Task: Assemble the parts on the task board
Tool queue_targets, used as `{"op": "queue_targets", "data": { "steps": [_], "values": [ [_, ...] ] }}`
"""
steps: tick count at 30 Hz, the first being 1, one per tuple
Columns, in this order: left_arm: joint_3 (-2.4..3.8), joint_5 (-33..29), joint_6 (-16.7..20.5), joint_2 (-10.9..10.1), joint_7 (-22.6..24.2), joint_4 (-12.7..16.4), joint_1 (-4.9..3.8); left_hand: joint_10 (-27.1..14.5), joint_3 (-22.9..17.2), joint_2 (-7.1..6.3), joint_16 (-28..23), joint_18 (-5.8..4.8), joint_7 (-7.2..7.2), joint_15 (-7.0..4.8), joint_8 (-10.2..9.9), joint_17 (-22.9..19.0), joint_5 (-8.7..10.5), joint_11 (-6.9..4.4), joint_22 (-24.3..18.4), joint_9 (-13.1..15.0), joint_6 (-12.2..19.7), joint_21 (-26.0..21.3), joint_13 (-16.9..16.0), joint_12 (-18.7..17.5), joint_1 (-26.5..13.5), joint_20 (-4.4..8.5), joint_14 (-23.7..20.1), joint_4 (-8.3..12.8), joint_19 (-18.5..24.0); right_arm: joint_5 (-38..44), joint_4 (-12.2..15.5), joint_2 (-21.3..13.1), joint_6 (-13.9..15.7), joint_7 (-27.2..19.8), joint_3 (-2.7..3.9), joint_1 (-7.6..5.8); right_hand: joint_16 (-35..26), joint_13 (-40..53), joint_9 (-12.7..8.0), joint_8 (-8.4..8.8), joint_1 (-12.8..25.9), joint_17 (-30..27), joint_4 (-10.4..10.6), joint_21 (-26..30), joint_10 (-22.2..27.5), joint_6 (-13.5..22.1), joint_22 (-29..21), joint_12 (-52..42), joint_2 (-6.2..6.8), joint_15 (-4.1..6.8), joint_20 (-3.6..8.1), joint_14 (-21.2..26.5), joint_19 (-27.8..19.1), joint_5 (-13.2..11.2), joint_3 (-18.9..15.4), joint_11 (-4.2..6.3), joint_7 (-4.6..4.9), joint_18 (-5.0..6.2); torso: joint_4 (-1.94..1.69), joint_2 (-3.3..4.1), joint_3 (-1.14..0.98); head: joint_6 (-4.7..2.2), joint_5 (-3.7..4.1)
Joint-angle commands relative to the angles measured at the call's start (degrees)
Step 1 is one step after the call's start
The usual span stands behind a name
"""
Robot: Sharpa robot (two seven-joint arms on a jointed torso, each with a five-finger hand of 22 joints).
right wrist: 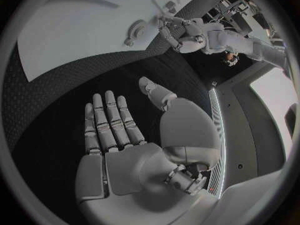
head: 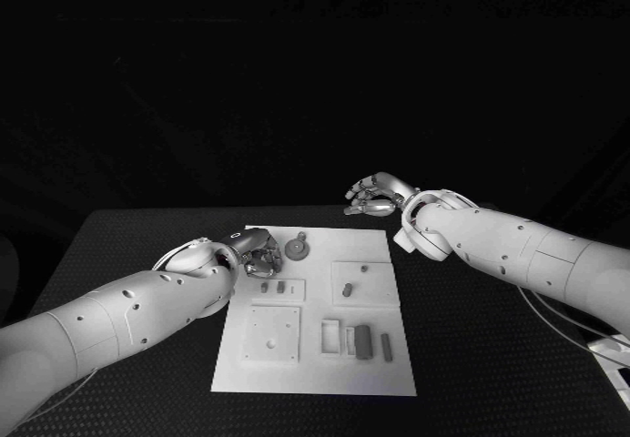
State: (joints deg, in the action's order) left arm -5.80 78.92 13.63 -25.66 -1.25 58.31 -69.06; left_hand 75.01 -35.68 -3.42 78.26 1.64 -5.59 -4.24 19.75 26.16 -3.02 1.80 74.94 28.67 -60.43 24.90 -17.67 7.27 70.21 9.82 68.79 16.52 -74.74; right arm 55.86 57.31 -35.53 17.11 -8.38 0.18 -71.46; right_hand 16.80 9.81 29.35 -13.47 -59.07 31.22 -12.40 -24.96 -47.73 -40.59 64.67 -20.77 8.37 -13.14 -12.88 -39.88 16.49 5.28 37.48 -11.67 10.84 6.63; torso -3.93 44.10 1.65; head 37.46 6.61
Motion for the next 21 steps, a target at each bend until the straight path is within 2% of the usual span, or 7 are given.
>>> {"op": "queue_targets", "data": {
  "steps": [1,12,21],
  "values": [
    [-0.26,0.3,-2.9,0.4,1.8,0.7,0.43,0.5,-0.3,0.30,0.4,3.39,-0.18,-0.36,0.2,0.1,-0.26,0.05,1.3,0.1,-0.5,0.3,-0.1,-0.3,-0.1,0.24,0.1,0.1,0.0,0.0,0.0,0.0,-0.6,-0.5,0.02,0.03,0.4,-0.1,-0.1,-0.17,-0.4,-0.1,0.3,0.2,-0.4,0.3,0.1,0.4,0.02,0.11,0.03,-0.4,0.3,0.1,0.0,0.20,2.68,-0.94,-0.02,0.01,0.05,0.07,0.03],
    [-0.26,-0.6,-1.8,0.1,1.7,0.1,0.42,-0.1,-0.2,0.23,0.2,3.24,-0.55,-0.11,-0.3,0.1,-0.25,0.30,1.3,0.0,0.3,0.1,-0.1,-1.0,-0.5,0.15,-0.4,0.1,0.6,0.0,0.2,-0.2,-0.5,-0.4,0.02,0.03,0.4,-0.3,-0.1,-0.23,-0.4,-0.3,0.3,0.3,-0.5,0.3,0.1,0.4,0.03,0.11,0.06,-0.4,0.5,0.1,-0.1,0.20,2.68,-0.88,-0.03,0.00,0.01,0.10,-0.03],
    [-0.26,-1.7,-1.3,0.1,1.8,-0.1,0.41,-0.6,0.2,-0.59,0.1,3.23,-2.04,0.17,-2.3,0.2,-0.24,0.59,1.3,-0.7,3.6,0.1,-0.2,-1.6,-0.6,-0.08,-1.0,0.1,1.1,0.0,0.2,-0.2,-0.4,-0.4,0.02,0.03,0.3,-0.5,-0.2,-0.28,-0.4,-0.5,0.2,0.5,-0.5,0.4,0.1,0.4,0.12,0.07,0.05,-0.2,0.4,0.1,-0.1,0.22,2.69,-0.93,-0.02,-0.01,0.01,0.07,-0.07]
  ]
}}
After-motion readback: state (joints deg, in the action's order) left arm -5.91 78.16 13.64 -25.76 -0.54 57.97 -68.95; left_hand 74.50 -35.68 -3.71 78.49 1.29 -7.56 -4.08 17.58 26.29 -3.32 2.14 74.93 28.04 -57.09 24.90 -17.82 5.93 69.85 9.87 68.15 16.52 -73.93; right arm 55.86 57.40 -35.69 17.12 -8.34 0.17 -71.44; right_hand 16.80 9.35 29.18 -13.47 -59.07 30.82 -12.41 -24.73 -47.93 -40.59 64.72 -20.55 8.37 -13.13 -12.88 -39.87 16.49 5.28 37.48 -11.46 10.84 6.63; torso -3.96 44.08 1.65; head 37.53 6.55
